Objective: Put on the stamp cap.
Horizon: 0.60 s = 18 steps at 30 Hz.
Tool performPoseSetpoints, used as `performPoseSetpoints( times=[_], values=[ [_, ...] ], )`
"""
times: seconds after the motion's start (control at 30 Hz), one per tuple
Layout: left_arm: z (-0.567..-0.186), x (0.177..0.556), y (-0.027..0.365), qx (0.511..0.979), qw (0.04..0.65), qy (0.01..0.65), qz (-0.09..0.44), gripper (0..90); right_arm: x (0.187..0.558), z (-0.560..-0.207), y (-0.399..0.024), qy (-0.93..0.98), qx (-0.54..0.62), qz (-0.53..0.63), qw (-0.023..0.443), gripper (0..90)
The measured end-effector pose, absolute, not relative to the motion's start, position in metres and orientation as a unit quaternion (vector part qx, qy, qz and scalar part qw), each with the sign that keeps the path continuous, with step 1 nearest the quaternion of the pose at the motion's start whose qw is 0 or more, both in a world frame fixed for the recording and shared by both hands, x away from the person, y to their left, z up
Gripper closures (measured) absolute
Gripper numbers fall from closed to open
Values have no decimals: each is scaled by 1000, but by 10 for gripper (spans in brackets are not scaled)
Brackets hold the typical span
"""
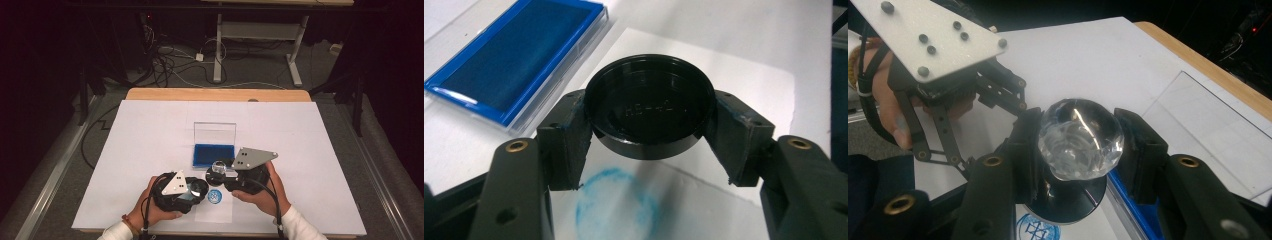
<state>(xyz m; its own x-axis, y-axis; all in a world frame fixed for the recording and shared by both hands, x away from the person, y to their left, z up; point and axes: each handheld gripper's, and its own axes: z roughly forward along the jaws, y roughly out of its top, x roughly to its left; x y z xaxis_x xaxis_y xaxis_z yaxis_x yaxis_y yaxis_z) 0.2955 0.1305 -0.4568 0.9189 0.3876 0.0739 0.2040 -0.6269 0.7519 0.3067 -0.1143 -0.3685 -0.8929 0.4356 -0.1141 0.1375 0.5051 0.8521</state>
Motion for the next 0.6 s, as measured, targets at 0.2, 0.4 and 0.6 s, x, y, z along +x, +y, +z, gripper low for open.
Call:
performPoseSetpoints(
  times=[0.2,0.4,0.6],
  values=[
    [-455,296,127,893,404,165,113,363,305,-366,-108,850,161,477,156,570],
    [-453,296,124,889,410,166,117,363,302,-365,-99,851,150,481,151,570],
    [-451,297,122,885,418,169,113,363,301,-367,-95,853,145,480,144,570]
  ],
)
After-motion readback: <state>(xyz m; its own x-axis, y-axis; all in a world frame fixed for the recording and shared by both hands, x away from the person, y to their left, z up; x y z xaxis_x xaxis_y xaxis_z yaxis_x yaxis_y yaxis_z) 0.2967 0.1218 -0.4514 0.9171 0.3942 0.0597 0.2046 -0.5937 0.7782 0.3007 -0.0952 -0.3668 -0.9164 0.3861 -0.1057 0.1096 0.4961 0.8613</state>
